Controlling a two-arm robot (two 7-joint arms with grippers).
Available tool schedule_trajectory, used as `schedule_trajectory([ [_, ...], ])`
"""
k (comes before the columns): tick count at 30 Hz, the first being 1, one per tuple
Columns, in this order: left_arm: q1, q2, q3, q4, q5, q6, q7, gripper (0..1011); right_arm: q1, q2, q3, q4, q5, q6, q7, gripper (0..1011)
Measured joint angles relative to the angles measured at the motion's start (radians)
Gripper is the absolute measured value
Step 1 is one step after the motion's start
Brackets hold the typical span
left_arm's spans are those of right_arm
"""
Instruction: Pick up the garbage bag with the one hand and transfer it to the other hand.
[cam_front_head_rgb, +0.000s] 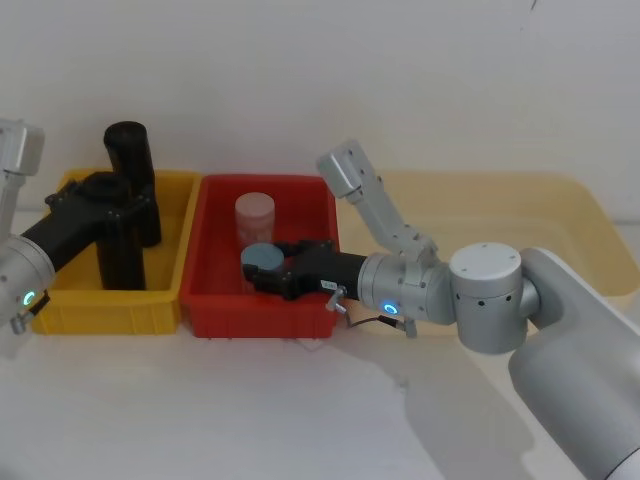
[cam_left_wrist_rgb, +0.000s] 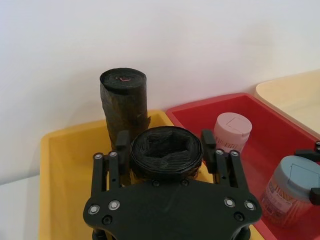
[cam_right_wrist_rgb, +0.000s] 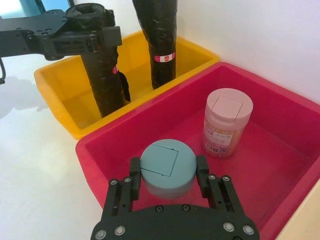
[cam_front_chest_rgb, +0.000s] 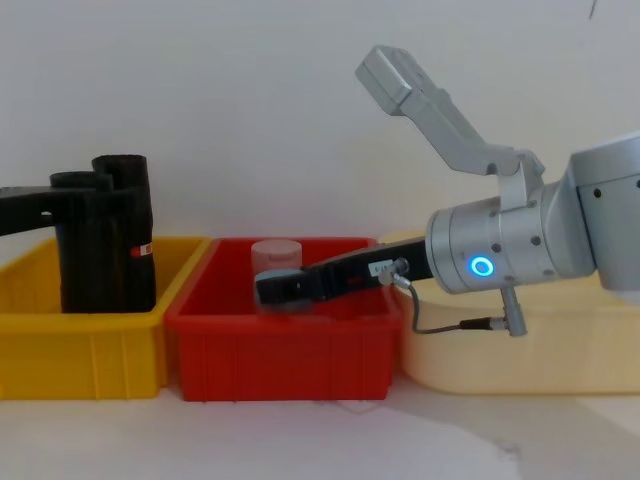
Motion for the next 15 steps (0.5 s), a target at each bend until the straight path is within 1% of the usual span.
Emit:
schedule_trajectory([
  [1, 0.000, 0.000, 0.000, 0.000, 0.000, 0.000, 0.000, 840, 0.000, 0.000, 0.000, 0.000, 0.000, 0.000, 0.000, 643],
  [2, 0.000, 0.000, 0.000, 0.000, 0.000, 0.000, 0.000, 790, 0.000, 0.000, 0.000, 0.000, 0.000, 0.000, 0.000, 642],
  [4, 0.000, 0.000, 0.000, 0.000, 0.000, 0.000, 0.000, 748, 0.000, 0.000, 0.000, 0.000, 0.000, 0.000, 0.000, 642],
  [6, 0.000, 0.000, 0.000, 0.000, 0.000, 0.000, 0.000, 671, 0.000, 0.000, 0.000, 0.001, 0.000, 0.000, 0.000, 643],
  [9, 0.000, 0.000, 0.000, 0.000, 0.000, 0.000, 0.000, 599, 0.000, -0.001, 0.000, 0.001, 0.000, 0.000, 0.000, 643],
  [10, 0.000, 0.000, 0.000, 0.000, 0.000, 0.000, 0.000, 599, 0.000, -0.001, 0.000, 0.001, 0.000, 0.000, 0.001, 643],
  [11, 0.000, 0.000, 0.000, 0.000, 0.000, 0.000, 0.000, 555, 0.000, -0.001, 0.000, 0.001, 0.000, 0.000, 0.001, 643],
  [15, 0.000, 0.000, 0.000, 0.000, 0.000, 0.000, 0.000, 511, 0.000, -0.001, 0.000, 0.001, 0.000, 0.000, 0.001, 643],
])
